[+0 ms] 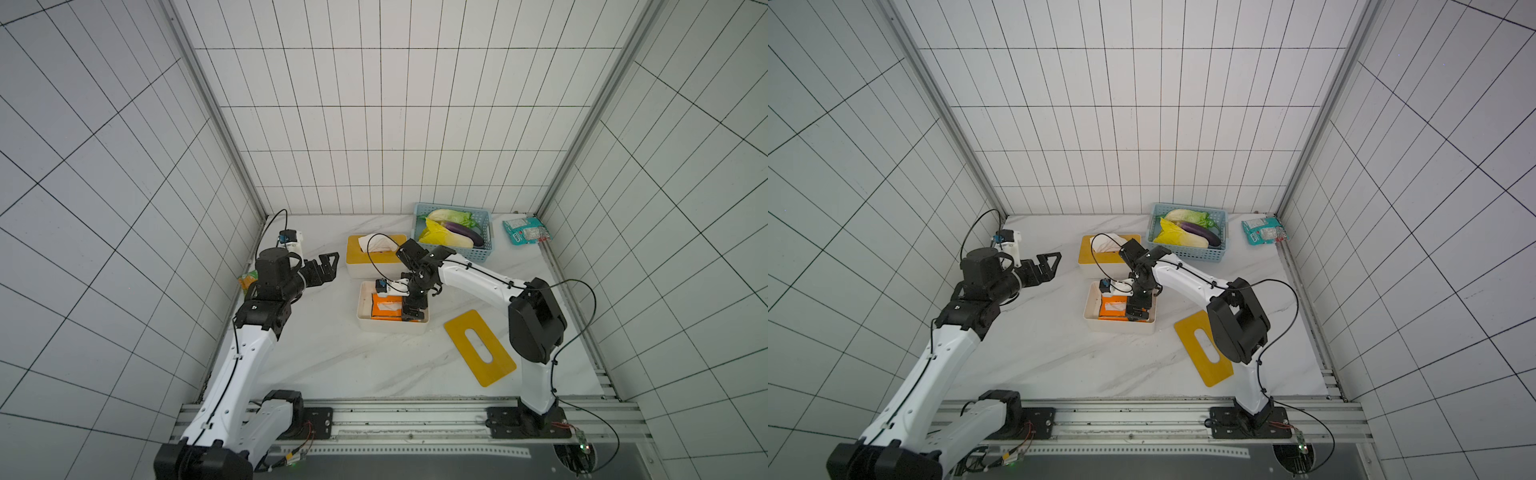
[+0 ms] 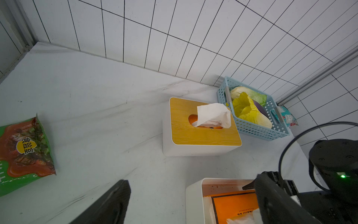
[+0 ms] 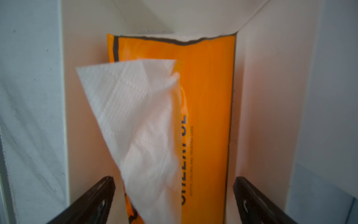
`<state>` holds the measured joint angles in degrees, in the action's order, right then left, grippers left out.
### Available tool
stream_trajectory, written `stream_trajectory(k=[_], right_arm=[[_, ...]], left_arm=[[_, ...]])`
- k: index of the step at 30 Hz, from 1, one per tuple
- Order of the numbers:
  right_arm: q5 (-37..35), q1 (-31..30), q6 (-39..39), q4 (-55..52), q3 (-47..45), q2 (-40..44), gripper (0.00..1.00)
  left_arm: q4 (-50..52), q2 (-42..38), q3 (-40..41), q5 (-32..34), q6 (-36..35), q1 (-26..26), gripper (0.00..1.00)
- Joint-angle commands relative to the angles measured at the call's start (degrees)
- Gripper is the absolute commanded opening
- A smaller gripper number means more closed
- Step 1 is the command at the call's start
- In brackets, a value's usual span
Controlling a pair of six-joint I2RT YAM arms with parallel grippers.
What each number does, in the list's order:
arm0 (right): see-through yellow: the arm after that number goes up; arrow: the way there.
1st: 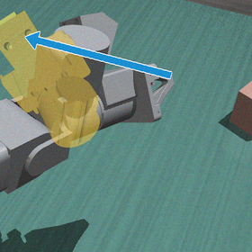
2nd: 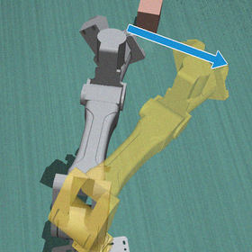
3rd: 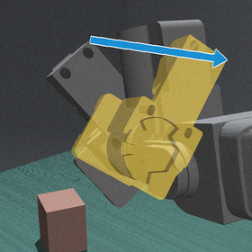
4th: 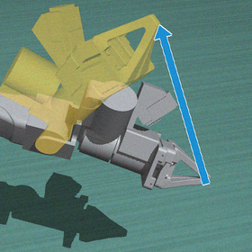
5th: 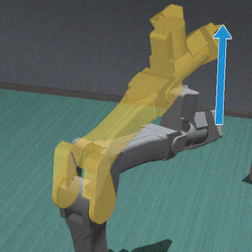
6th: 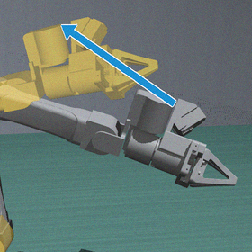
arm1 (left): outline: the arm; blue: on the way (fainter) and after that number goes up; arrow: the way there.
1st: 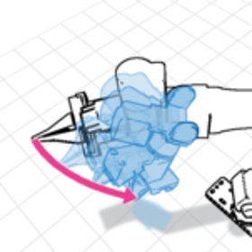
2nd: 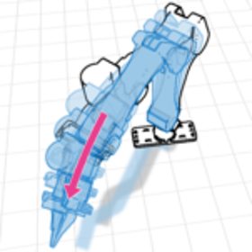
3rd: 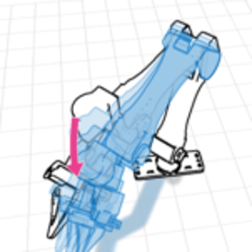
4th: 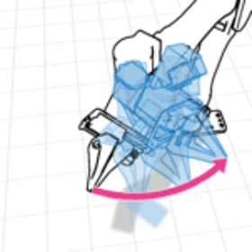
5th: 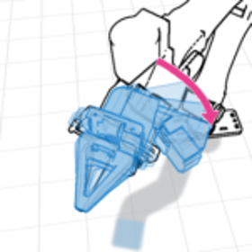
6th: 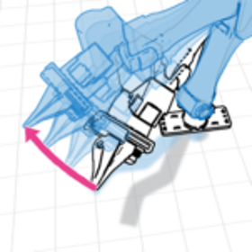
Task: Put the tissue paper into the tissue box
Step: Place the paper towel in the tissue box, then move the box lid to the center of the board.
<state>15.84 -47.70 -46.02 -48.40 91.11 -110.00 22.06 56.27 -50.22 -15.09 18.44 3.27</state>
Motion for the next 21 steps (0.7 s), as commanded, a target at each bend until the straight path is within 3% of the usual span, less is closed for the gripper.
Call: stream_trajectory(k=[1, 4, 7, 14, 21], right_arm=[[3.0, 1.7, 4.1, 3.7, -1.5, 8.3, 0.99], [6.2, 3.4, 10.0, 8.3, -4.6, 14.5, 0.99], [4.6, 4.2, 18.6, 13.6, -9.1, 20.5, 0.99], [-10.5, 5.5, 43.3, 14.6, -18.9, 29.8, 0.99], [-20.2, 5.5, 59.0, 8.9, -33.5, 37.8, 0.99]], left_arm=[[-0.7, -0.4, -0.4, -0.5, 0.0, -0.2, 0.98], [-0.8, -0.4, -0.4, -0.7, 0.0, -0.3, 0.98], [-0.9, -0.4, -0.4, -0.8, 0.2, -0.3, 0.98], [-1.2, -0.2, -0.3, -1.7, 0.5, -0.3, 0.98], [-1.5, -0.1, -0.3, -2.3, 0.8, -0.4, 0.98]])
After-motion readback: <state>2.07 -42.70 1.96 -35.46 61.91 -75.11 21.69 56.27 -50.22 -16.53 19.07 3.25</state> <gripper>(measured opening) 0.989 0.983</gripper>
